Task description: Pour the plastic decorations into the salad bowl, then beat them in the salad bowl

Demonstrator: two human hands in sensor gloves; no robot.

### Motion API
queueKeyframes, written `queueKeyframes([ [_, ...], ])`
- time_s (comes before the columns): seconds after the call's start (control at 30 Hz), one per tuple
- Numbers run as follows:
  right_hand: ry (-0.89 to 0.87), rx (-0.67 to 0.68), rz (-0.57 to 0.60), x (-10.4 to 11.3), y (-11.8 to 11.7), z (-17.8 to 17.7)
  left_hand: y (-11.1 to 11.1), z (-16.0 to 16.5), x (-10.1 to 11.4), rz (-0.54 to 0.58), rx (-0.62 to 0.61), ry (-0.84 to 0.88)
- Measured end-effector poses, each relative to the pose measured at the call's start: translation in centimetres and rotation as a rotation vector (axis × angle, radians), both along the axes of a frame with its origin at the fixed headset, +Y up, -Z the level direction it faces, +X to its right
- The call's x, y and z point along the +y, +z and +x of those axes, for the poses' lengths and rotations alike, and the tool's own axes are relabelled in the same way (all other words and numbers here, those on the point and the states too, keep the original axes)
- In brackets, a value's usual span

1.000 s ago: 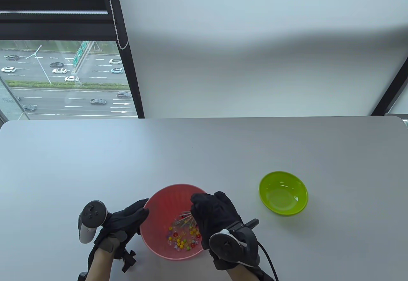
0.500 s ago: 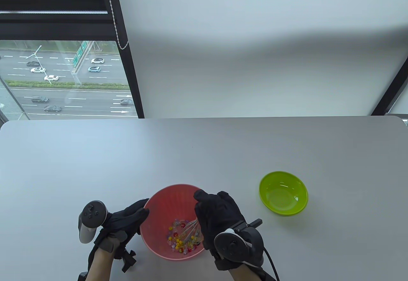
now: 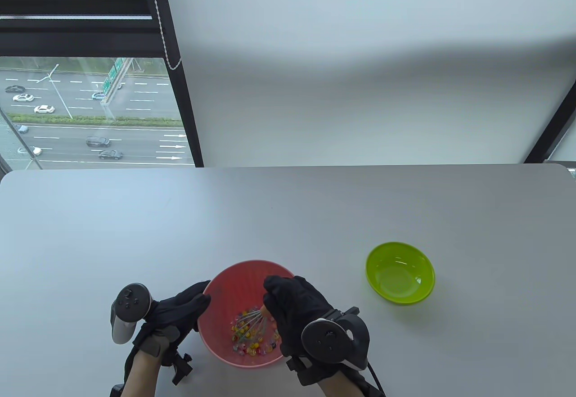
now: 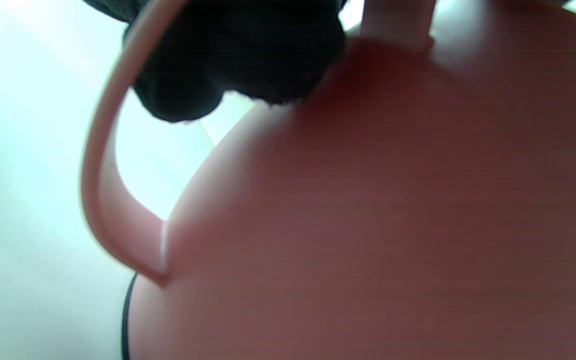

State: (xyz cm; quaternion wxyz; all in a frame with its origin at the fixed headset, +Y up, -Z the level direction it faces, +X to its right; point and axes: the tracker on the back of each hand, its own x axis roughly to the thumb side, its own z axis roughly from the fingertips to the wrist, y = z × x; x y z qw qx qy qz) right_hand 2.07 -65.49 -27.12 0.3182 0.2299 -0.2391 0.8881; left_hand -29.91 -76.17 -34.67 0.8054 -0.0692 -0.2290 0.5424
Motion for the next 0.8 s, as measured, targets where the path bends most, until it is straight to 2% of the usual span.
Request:
queueKeyframes([
  [0.43, 0.163, -0.111, 0.138, 0.8, 0.8, 0.1, 0.0, 0.0, 0.0, 0.002, 0.004, 0.002],
  [0.67, 0.12, -0.12, 0.123, 1.0, 0.7, 0.8, 0.0, 0.1, -0.1, 0.007, 0.027, 0.008],
  [0.8, 0.086, -0.082, 0.09, 1.1, 0.5, 1.0, 0.0, 0.1, -0.1, 0.007, 0.033, 0.012],
])
